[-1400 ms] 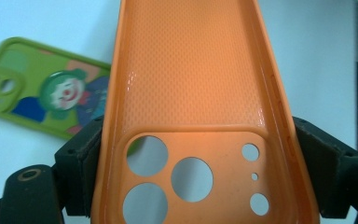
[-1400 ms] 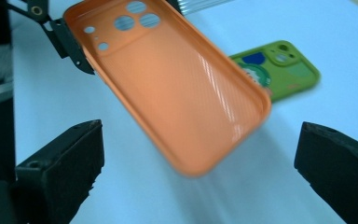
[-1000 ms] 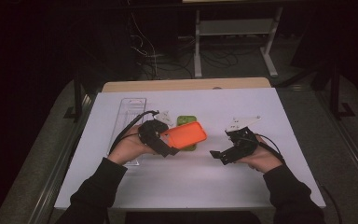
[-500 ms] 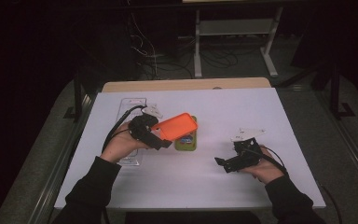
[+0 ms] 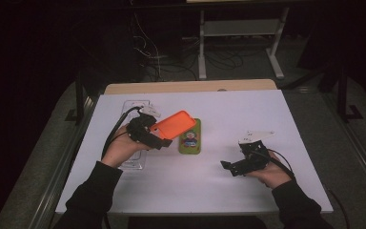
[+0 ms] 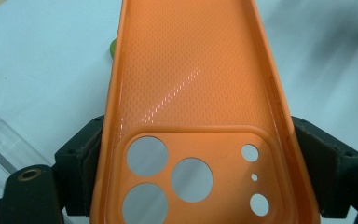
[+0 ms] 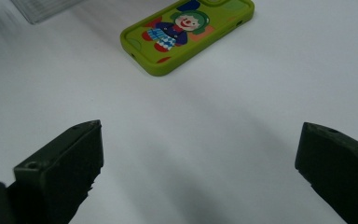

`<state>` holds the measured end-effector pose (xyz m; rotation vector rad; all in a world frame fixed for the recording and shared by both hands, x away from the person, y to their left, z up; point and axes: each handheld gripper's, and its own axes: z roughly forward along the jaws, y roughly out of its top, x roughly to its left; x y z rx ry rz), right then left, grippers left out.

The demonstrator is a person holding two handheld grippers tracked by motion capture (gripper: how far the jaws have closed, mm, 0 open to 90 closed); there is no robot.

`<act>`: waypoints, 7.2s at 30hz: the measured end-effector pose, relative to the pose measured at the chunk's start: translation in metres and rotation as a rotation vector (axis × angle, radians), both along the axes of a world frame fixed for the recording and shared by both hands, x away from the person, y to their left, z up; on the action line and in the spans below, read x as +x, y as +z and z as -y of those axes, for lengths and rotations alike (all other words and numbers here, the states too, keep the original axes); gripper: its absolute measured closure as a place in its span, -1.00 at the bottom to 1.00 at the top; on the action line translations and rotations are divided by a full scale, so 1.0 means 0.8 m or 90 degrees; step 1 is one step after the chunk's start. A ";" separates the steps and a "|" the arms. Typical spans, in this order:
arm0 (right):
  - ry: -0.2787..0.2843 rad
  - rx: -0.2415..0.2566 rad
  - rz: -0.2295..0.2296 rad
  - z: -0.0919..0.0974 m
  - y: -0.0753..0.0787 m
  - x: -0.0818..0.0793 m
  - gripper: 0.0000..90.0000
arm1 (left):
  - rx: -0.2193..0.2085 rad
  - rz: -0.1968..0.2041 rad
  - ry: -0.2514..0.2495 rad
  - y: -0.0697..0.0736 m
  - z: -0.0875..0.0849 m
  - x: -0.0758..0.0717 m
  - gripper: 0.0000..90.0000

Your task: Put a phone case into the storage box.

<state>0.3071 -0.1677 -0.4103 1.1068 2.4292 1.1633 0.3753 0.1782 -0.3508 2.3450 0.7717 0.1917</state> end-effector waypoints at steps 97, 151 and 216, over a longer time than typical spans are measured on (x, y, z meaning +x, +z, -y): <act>0.227 -0.537 0.700 -0.136 -0.021 -0.021 -0.07 | -0.009 -0.016 -0.071 -0.015 0.051 -0.023 -0.65; 0.198 -0.453 0.604 -0.123 -0.011 -0.020 0.74 | -0.026 -0.001 -0.093 -0.011 0.033 -0.024 -1.00; 0.004 0.164 0.079 -0.075 0.007 0.038 0.75 | -0.146 0.038 -0.002 0.006 0.022 -0.007 -1.00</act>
